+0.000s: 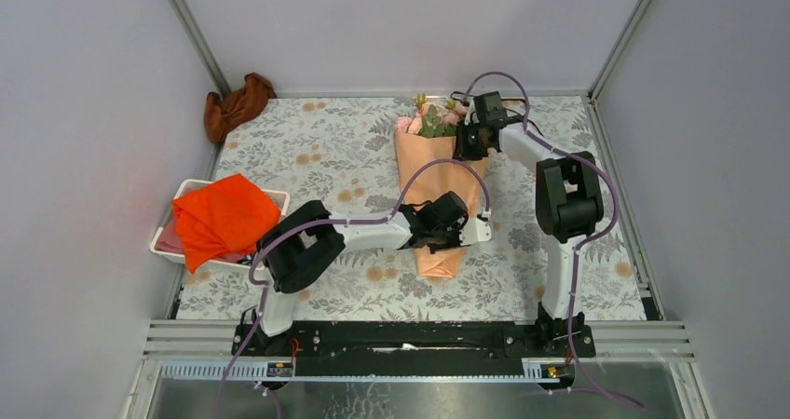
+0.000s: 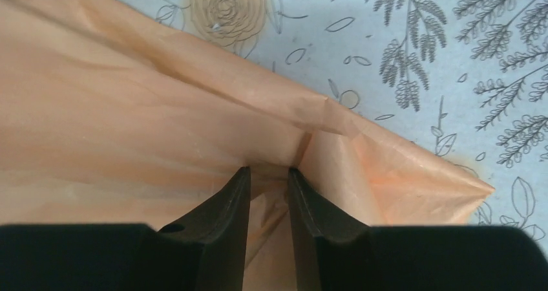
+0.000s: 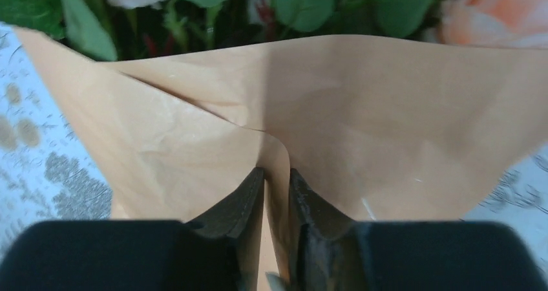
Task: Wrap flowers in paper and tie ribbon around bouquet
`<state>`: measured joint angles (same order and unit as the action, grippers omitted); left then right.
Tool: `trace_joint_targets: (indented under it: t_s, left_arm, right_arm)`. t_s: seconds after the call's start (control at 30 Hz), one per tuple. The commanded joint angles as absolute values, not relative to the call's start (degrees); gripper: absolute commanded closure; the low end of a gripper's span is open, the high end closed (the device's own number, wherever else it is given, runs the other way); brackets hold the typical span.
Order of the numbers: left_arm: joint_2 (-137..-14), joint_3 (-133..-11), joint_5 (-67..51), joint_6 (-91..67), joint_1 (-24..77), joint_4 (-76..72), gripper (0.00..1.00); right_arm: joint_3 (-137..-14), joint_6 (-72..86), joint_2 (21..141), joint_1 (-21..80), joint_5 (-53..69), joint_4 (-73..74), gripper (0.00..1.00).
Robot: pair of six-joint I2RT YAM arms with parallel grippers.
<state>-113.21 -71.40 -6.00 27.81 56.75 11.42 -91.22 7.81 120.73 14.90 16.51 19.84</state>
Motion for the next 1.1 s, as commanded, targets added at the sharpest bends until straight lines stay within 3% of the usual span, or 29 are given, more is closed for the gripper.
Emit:
trace_joint_targets:
  t_s: [0.0,0.3,0.43,0.63,0.73,0.8,0.83,0.97,1.07]
  left_arm:
    - [-117.0,-67.7,-4.6,30.1,58.3,11.5,0.64]
    - [-117.4,-65.7,-5.9,31.0,59.3,11.5,0.54]
    - [-117.7,-66.1,-5.9,31.0,59.3,11.4,0.51]
    - [-117.7,-66.0,-6.0,31.2,59.4,11.6,0.49]
    - [-117.8,-65.8,-6.1,31.3,59.4,11.6,0.48]
    - [-117.8,-66.0,-5.9,31.4,59.4,11.6,0.48]
    - [-117.9,-65.9,-5.7,31.5,59.4,11.6,0.48]
    - [-117.5,-65.8,-5.0,32.1,59.5,11.4,0.46]
    - [-116.8,-65.9,-4.4,32.6,59.5,11.7,0.44]
  right_arm:
    - [-91.2,11.3,115.4,12.6,5.4,17.7,0.7]
    - [-84.5,11.5,110.1,4.6,1.0,21.2,0.53]
    - [-75.2,11.3,102.4,4.6,7.2,16.9,0.45]
    - [-55.1,20.1,90.9,4.6,26.8,-3.2,0.22]
    - [-49.2,26.1,89.3,4.6,27.7,-10.5,0.18]
    - [-48.0,28.0,91.3,4.6,27.2,-12.0,0.03]
    - [-48.1,28.4,93.1,4.6,27.7,-12.1,0.01]
    - [-48.9,29.1,101.7,4.7,29.6,-14.8,0.01]
    - [-49.1,30.2,105.8,4.7,32.2,-17.3,0.08]
